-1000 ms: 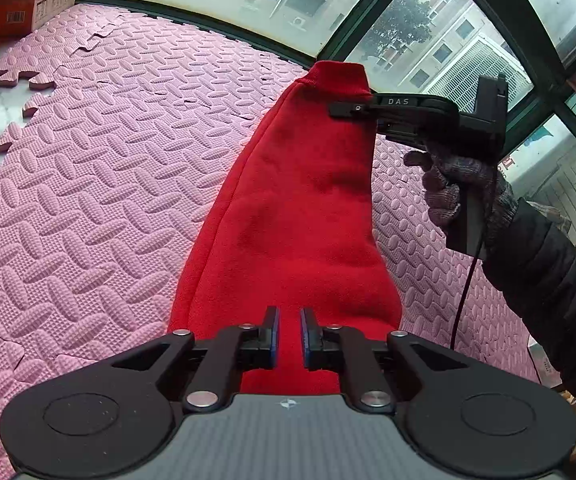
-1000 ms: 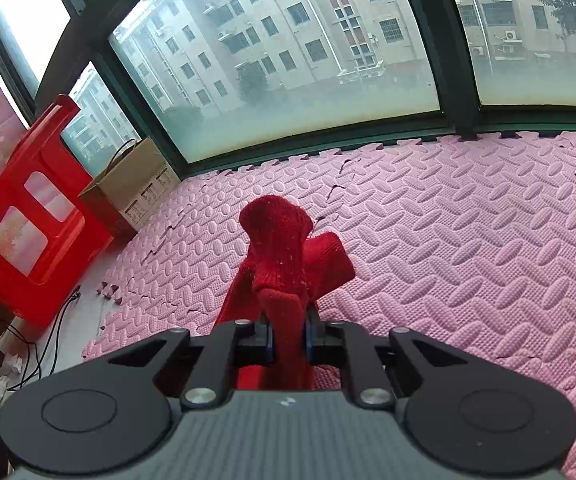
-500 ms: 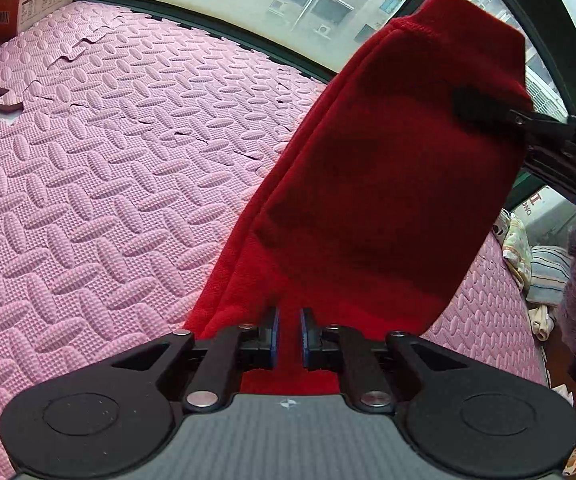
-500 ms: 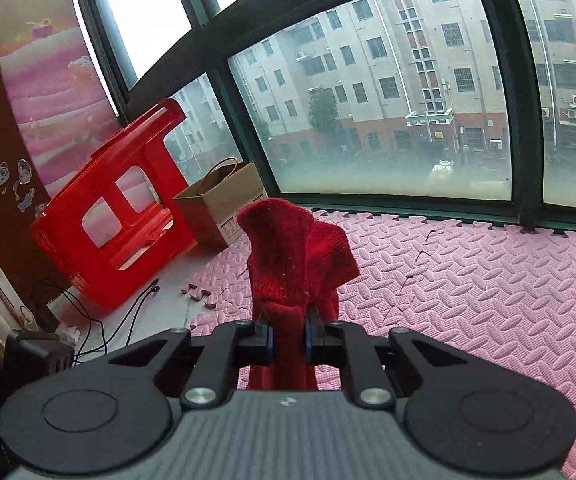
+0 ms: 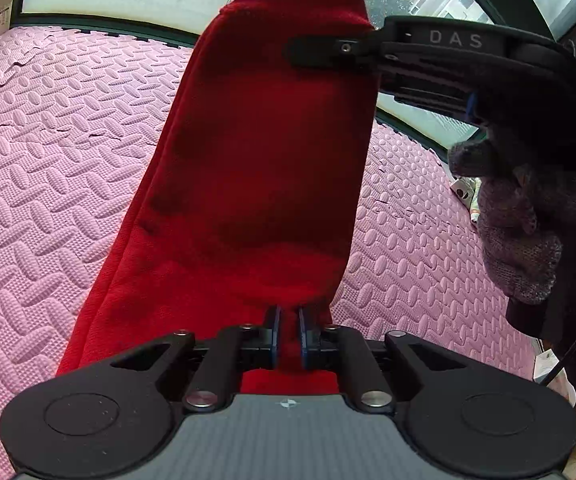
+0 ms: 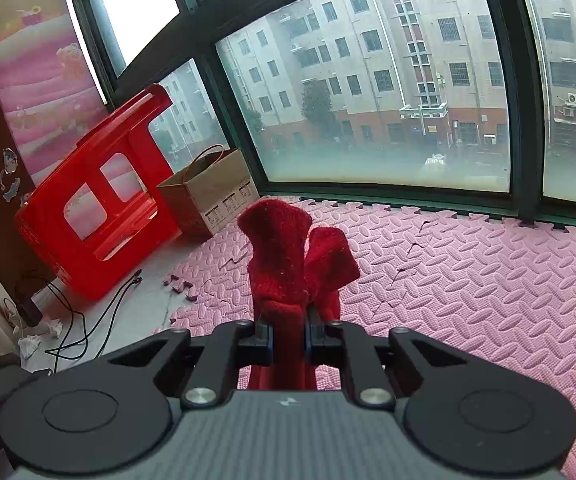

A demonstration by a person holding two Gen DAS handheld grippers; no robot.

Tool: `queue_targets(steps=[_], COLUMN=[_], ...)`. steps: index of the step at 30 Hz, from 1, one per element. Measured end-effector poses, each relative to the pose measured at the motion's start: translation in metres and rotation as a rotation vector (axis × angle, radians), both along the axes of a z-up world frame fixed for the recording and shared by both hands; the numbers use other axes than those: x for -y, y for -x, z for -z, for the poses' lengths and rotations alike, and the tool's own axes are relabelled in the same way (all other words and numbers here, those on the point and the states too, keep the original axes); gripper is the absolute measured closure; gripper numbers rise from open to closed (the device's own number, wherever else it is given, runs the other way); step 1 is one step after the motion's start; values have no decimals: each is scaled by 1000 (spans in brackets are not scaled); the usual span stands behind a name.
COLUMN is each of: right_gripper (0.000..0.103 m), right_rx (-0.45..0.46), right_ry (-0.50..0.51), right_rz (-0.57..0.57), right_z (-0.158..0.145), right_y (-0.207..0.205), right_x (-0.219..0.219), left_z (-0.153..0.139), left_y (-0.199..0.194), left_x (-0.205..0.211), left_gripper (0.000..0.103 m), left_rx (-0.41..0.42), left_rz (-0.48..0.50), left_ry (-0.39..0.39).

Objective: Fold clothes
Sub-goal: 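Lift the waistband with the right gripper and fold it toward the left gripper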

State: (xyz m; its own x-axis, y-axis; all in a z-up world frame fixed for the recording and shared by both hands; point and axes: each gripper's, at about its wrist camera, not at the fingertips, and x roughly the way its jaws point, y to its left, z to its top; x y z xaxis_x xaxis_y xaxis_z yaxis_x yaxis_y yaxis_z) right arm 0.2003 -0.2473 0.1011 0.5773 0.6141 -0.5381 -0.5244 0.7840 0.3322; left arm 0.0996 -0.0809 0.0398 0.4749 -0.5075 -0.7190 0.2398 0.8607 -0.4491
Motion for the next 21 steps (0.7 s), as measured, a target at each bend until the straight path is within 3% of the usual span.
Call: queue_targets(steps=[12,17,21], right_gripper=[91,91,91], right_rx=[-90,-96,-94], right_ry=[22,13,6], right_rz=[62,71,69], right_z=[52,56,54], right_y=[-40,-41,-39], right_x=[8,14,15], left_z=[17,4,18], left_y=[-9,-7,-14], left_x=[22,23,31], left_gripper=[93,93,93], left_rx=[-31,15,-6], left_rz=[47,48,67], left_ry=[-14,13,-6])
